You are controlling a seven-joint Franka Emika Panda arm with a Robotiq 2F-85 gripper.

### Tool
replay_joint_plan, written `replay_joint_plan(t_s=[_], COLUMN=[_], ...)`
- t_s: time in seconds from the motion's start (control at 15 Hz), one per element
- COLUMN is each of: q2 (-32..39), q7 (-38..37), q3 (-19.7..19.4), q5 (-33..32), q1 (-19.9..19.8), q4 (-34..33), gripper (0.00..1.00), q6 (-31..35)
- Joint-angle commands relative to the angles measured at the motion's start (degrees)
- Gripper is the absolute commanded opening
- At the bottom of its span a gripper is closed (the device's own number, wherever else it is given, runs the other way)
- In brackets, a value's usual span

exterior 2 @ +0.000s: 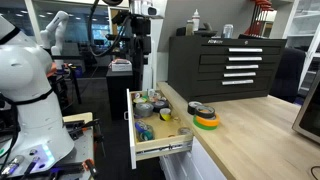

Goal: Remove the small orange tape from the drawer.

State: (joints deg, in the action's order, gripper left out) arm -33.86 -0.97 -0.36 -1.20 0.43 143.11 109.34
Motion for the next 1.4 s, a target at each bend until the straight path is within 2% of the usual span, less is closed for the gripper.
replay_joint_plan(t_s=[0.0,0.93,1.33], q2=[0.0,0.0,4.8], q7=[0.1,0.1,-0.9], q3=[0.2,0.2,1.3], q5=[0.1,0.1,0.8], q1=[-0.2,-0.2,0.7], q4=[-0.1,-0.1,2.0], gripper=[1.0,1.0,1.0], q6=[-0.1,-0.1,7.2])
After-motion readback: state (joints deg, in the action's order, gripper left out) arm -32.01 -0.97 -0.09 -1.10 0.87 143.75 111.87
